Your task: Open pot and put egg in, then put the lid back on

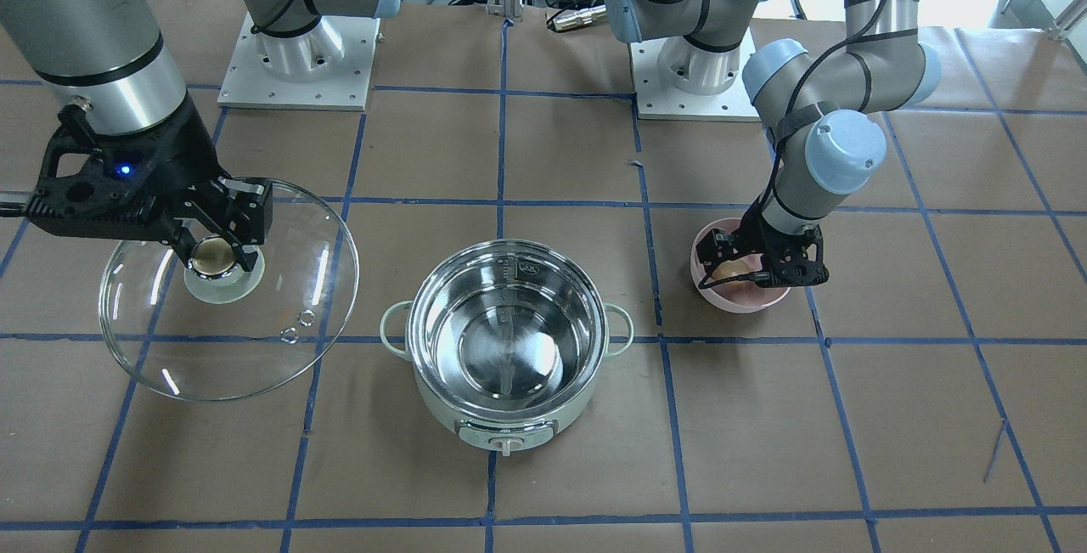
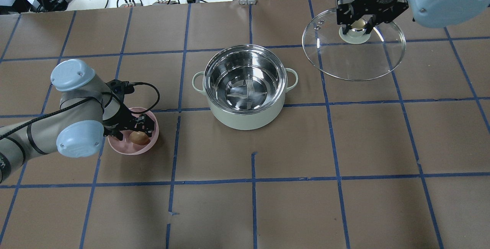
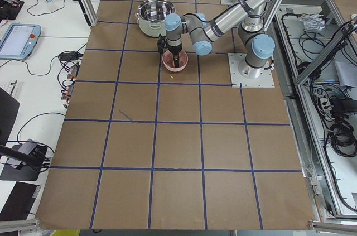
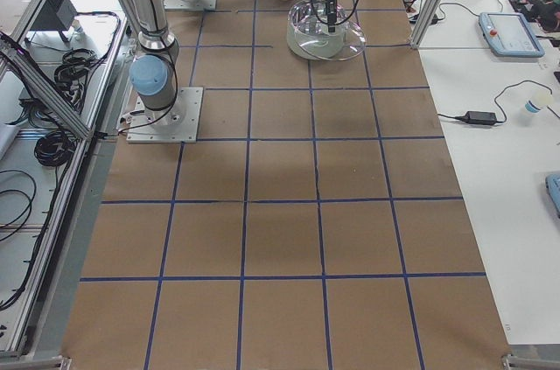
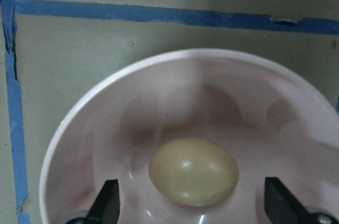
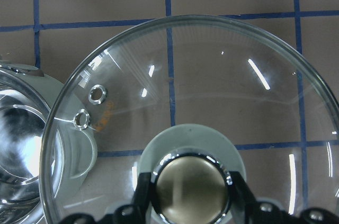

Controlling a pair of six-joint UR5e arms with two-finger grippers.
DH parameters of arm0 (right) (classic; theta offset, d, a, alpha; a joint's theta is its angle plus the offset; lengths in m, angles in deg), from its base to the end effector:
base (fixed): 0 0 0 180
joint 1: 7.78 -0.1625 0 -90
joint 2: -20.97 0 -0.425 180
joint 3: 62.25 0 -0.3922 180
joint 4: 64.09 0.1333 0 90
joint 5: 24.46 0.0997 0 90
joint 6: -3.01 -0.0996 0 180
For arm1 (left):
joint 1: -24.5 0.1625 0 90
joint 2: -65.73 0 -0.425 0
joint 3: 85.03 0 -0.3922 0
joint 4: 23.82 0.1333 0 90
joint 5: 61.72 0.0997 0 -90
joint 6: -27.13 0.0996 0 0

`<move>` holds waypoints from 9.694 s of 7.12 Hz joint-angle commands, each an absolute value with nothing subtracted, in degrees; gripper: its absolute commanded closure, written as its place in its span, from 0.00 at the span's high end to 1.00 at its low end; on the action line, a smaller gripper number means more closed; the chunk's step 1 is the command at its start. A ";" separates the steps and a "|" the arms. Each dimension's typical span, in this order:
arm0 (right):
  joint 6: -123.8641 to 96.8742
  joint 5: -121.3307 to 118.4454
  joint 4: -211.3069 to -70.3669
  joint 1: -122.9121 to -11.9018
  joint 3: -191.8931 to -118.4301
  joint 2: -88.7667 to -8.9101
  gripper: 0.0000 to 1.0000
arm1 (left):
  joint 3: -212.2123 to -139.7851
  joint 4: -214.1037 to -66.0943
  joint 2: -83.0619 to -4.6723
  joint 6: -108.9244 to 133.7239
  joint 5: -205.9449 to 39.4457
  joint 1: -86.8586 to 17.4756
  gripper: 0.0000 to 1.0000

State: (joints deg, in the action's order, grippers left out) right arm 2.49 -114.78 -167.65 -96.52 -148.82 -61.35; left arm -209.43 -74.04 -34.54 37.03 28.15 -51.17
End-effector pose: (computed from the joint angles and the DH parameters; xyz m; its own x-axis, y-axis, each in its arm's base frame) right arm 0.1203 -0.5652 0.4725 -0.9995 0.0318 0.0040 0.0308 0.9863 -0.1618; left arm -0.0191 -0.4647 0.1972 -0.9968 -0.0780 0.0169 -0.0764 0.9936 0.0836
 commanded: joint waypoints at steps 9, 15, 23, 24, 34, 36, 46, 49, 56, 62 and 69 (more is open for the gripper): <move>9.86 -111.57 -167.71 -93.56 -150.32 -62.17 0.39 | -209.83 -73.65 -35.26 37.15 28.02 -51.17 0.85; 9.86 -111.56 -167.54 -93.56 -150.41 -62.44 0.40 | -209.75 -73.65 -35.26 37.24 27.93 -51.17 0.28; 9.86 -111.48 -167.71 -93.56 -151.29 -62.79 0.40 | -205.29 -75.83 -33.78 37.07 28.46 -52.21 0.15; 9.86 -111.48 -167.89 -93.56 -151.29 -62.79 0.40 | -202.91 -81.59 -31.07 36.54 28.55 -52.83 0.15; 9.86 -111.48 -168.06 -93.56 -151.38 -62.70 0.40 | -174.33 -84.04 -47.10 13.34 27.58 -83.15 0.15; 9.86 -111.48 -168.06 -93.56 -151.38 -62.70 0.40 | -174.41 -83.59 -51.24 13.59 27.05 -83.51 0.16; 9.86 -111.48 -168.24 -93.56 -151.73 -62.79 0.40 | -174.50 -83.41 -51.44 14.13 24.24 -83.51 1.00; 9.07 -111.39 -168.24 -94.26 -152.51 -63.40 0.40 | -173.98 -94.24 -41.29 15.61 24.50 -82.38 1.00; -23.40 -114.19 -185.59 -116.72 -152.96 -53.95 0.32 | -173.53 -116.75 -23.66 25.20 30.56 -68.40 1.00; -30.49 -114.38 -188.63 -122.03 -150.23 -47.41 0.32 | -175.56 -111.36 -23.31 25.72 29.69 -68.05 1.00; -20.99 -114.29 -188.54 -120.80 -151.02 -47.94 0.33 | -175.47 -111.89 -23.13 25.72 29.52 -68.57 1.00</move>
State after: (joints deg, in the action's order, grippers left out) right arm -22.07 -114.32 -188.57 -120.87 -150.92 -47.91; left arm -175.43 -111.89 -23.14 25.73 29.68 -68.42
